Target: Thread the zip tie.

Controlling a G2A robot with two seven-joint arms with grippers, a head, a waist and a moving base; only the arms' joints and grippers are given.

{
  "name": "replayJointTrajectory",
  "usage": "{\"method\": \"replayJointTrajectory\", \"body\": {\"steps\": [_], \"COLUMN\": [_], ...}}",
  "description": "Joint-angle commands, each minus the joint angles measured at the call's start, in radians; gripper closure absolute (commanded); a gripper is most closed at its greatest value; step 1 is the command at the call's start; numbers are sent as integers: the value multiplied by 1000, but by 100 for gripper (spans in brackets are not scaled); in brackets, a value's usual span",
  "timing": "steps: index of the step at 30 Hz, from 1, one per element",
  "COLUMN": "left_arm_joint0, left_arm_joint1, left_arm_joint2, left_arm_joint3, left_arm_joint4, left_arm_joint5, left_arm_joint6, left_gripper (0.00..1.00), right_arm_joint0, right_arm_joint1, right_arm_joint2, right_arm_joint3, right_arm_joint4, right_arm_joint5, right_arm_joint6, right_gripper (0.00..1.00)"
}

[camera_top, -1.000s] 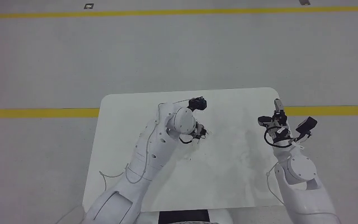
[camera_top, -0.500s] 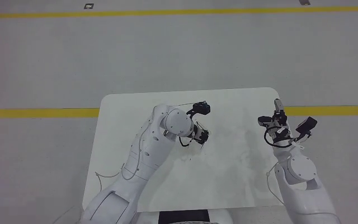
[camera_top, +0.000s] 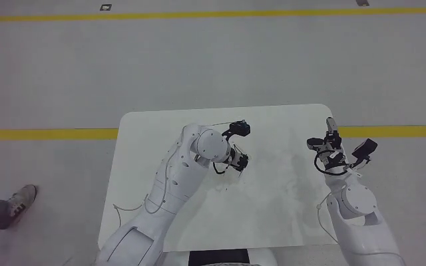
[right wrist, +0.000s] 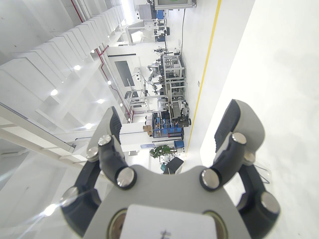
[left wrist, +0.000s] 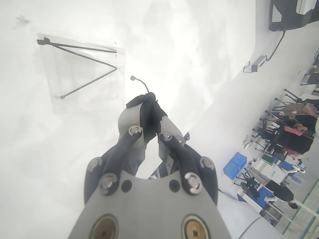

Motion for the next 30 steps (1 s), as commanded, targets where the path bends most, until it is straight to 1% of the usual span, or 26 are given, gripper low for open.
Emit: {"method": "replayJointTrajectory", "body": {"steps": [1,11,12,13,16,17,19,20,22,23,24,25,26,29,30], "left_arm_joint0": [0,0,4,8,-1,-1,-2,-5,-12,-17,-22,-21,-22,-31,-34], "left_arm_joint1": [0,0,0,2,11,13,21,28,43,55,64,74,90,132,153], "left_arm_joint2": [0,0,3,7,-4,-8,-13,-6,11,27,43,62,82,113,118], "left_arm_joint3": [0,0,1,0,22,29,51,73,96,111,109,100,87,68,60], "left_arm_joint4": [0,0,-4,-22,-76,-107,-171,-210,-245,-261,-273,-304,-344,-431,-480], "left_arm_joint5": [0,0,-2,-16,-47,-65,-121,-165,-236,-273,-273,-273,-273,-273,-273], "left_arm_joint6": [0,0,12,30,9,0,0,0,0,0,0,0,0,0,0], "left_gripper": [100,100,100,100,100,100,100,100,100,100,100,100,100,100,100], "right_arm_joint0": [0,0,0,0,0,0,0,0,0,0,0,0,0,0,0], "right_arm_joint1": [0,0,0,0,0,0,0,0,0,0,0,0,0,0,0], "right_arm_joint2": [0,0,0,0,0,0,0,0,0,0,0,0,0,0,0], "right_arm_joint3": [0,0,0,0,0,0,0,0,0,0,0,0,0,0,0], "right_arm_joint4": [0,0,0,0,0,0,0,0,0,0,0,0,0,0,0], "right_arm_joint5": [0,0,0,0,0,0,0,0,0,0,0,0,0,0,0], "right_arm_joint6": [0,0,0,0,0,0,0,0,0,0,0,0,0,0,0], "right_gripper": [0,0,0,0,0,0,0,0,0,0,0,0,0,0,0]}}
